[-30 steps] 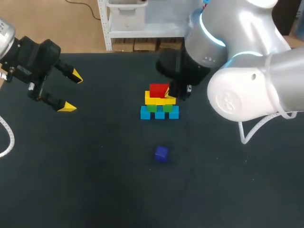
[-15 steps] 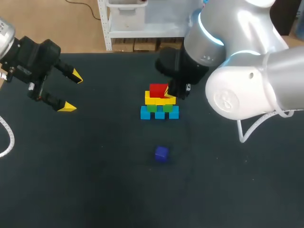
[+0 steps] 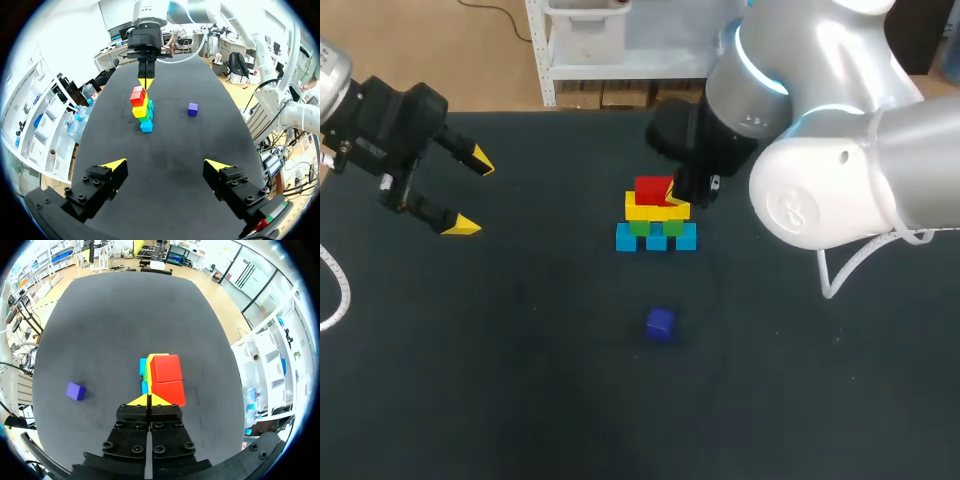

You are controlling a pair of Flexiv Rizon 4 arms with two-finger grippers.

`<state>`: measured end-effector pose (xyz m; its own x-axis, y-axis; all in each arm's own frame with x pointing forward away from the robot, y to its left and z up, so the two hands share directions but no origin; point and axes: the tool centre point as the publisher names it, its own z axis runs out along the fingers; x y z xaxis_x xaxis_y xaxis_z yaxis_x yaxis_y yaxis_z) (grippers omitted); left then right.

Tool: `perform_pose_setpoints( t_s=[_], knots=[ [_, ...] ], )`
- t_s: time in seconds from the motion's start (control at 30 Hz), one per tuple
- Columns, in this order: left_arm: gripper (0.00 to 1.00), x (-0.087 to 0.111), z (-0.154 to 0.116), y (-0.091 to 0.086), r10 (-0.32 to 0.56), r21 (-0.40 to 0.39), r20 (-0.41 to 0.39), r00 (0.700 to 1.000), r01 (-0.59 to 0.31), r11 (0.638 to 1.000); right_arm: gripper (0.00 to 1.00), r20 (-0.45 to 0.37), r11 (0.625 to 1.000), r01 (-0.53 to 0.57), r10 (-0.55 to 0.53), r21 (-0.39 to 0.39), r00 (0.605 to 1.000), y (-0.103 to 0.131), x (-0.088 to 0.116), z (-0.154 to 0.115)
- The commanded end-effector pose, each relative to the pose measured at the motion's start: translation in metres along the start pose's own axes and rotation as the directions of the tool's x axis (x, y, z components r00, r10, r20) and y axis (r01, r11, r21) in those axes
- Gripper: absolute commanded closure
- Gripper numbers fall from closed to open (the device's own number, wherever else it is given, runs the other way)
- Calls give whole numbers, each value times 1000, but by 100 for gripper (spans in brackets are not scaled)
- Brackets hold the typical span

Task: Place the blue cubes, place green cubes on the blue cubes, place the yellow cubes on the green cubes, then place the red cubes on the yellow cubes, and place purple cube on the red cubes.

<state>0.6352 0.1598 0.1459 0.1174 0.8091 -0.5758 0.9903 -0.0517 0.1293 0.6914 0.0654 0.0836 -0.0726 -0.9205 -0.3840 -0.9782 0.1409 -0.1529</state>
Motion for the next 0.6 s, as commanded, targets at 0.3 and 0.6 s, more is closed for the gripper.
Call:
perform_pose_setpoints(
  t_s=[0.3, 0.6],
  knots=[
    [0, 1, 0, 0, 3, -2, 3, 1000, -3, 1000, 100, 2, 1000, 3, -3, -13, 1000, -2, -3, 1],
    [0, 1, 0, 0, 3, -2, 3, 1000, -3, 1000, 100, 12, 998, 12, -11, -59, 1000, 14, -5, -3]
  ],
)
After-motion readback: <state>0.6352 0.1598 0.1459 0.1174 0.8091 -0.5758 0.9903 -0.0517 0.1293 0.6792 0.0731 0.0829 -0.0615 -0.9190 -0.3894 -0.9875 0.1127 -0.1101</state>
